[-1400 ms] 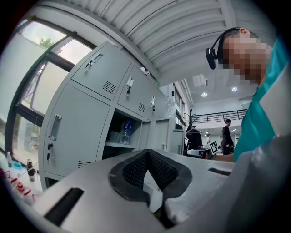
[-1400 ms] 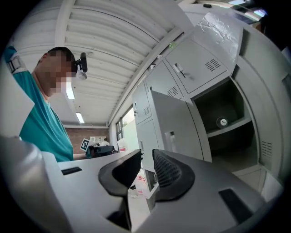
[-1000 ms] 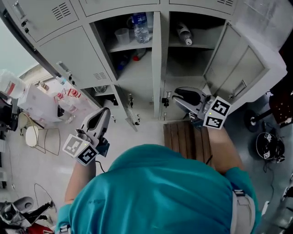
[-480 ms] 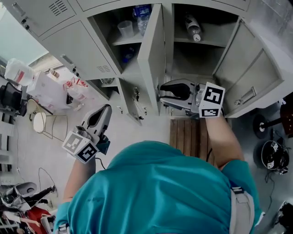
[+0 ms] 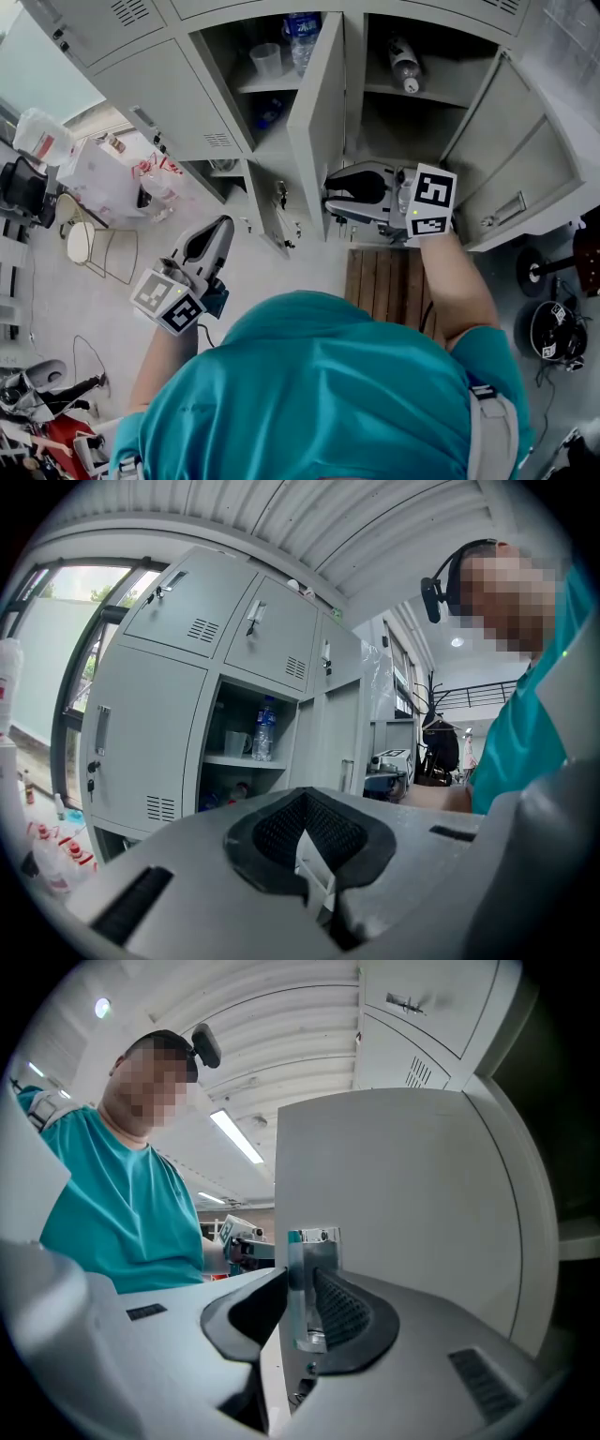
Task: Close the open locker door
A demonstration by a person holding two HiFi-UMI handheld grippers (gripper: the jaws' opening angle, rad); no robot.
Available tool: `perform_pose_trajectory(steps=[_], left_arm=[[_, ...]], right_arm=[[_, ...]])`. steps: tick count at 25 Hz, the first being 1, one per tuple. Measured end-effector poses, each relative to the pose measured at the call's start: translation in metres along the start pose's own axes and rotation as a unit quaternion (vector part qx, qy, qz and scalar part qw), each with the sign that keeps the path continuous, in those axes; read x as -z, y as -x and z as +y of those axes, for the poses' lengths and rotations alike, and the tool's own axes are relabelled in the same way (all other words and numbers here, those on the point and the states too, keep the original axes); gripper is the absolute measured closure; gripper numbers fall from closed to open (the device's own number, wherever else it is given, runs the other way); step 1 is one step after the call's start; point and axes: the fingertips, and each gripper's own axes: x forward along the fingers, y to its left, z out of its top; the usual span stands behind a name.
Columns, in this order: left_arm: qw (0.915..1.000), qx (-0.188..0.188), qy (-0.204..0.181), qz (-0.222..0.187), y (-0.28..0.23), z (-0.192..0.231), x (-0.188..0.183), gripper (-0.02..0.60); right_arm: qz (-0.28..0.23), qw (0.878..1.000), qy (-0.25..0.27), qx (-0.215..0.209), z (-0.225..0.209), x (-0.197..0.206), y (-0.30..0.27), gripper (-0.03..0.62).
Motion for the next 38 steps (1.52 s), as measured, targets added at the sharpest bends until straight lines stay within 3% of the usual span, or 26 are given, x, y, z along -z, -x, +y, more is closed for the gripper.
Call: perform_pose_trajectory(steps=[3, 14, 27, 38], left_arm=[[1.0, 0.0, 0.002, -0.002, -0.001, 0.0, 0.001, 0.577], [0.9999, -0.003, 0.003, -0.014, -0.002, 0.0, -0.001, 0.577], [0.9991, -0.013, 0.016, -0.037, 0.018, 0.031, -0.001, 0.577], [0.9984, 0.024, 0.015, -0.049, 0.031, 0.091, -0.014, 0.577]], right_arm=[[-0.004, 1.0, -0.003, -0.015, 0.001, -0.002, -0.001, 0.536], [-0.004, 1.0, -0.002, -0.023, -0.004, -0.003, -0.01, 0.592], [0.0, 1.0, -0.015, -0.011, -0.017, -0.001, -0.043, 0.592], [0.005, 0.999, -0.013, 0.035, -0.04, -0.002, -0.085, 0.592]])
